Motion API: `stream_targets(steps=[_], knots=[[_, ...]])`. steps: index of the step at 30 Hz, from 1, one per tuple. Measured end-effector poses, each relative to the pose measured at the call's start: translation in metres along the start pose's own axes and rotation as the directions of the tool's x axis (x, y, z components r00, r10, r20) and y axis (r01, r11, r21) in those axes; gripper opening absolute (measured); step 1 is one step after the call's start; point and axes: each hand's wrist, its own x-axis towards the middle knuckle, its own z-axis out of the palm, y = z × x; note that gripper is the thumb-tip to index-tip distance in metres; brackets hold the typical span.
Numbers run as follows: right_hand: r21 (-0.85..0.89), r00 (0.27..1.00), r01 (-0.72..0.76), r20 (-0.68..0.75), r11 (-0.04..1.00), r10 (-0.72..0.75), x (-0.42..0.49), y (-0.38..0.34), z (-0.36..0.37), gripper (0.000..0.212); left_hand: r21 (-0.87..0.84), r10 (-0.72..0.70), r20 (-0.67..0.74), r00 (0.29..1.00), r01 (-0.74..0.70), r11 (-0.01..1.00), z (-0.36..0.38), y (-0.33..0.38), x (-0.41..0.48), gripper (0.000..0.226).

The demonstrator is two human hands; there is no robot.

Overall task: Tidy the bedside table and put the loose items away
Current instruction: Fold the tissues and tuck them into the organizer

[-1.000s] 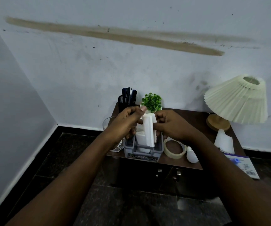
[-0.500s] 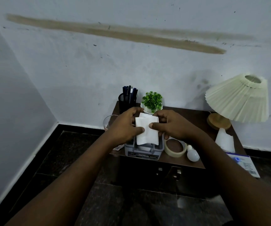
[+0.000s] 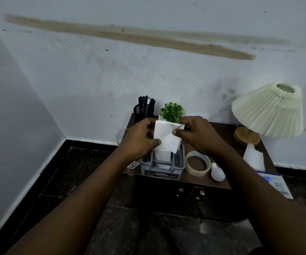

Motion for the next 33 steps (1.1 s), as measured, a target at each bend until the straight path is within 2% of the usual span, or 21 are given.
stream_targets(steps=[4,14,18,20,23,26,30,33], knots=[[-0.014,1.000,-0.009,-0.012,1.000,0.009,-0.001,-0.002,-0.003,0.013,0.014,-0.029,-0.031,0.999,0.029,0.999,0.000,-0.002,0.003,0.058],[0.104,0.998,-0.067,0.018,0.992,0.066,-0.004,-0.003,-0.006,0.013,0.049,-0.029,-0.021,0.999,0.030,0.998,0.001,-0.003,0.006,0.053],[0.132,0.996,-0.086,0.044,0.987,0.081,-0.011,-0.007,-0.014,0.020,0.010,-0.009,0.057,0.998,0.008,1.000,0.006,-0.001,0.007,0.049],[0.079,0.996,-0.088,-0.001,0.993,0.089,-0.016,-0.007,-0.020,0.019,-0.005,0.019,0.043,0.999,-0.019,1.000,0.014,0.005,0.008,0.050],[-0.113,0.981,-0.144,-0.145,0.983,0.127,-0.023,-0.001,-0.030,0.019,-0.009,0.043,-0.068,0.997,-0.043,0.999,0.026,0.014,0.011,0.053],[-0.150,0.961,-0.223,-0.197,0.963,0.192,-0.030,0.005,-0.035,0.019,-0.108,-0.016,-0.081,0.997,0.007,0.994,0.035,0.024,0.013,0.036],[-0.149,0.952,-0.279,-0.168,0.949,0.254,-0.031,0.009,-0.026,0.020,-0.304,-0.128,0.036,0.991,0.133,0.943,0.046,0.037,0.013,0.016],[-0.167,0.951,-0.288,-0.162,0.943,0.262,-0.027,0.010,-0.013,0.023,-0.372,-0.221,0.095,0.971,0.241,0.896,0.051,0.040,0.013,0.013]])
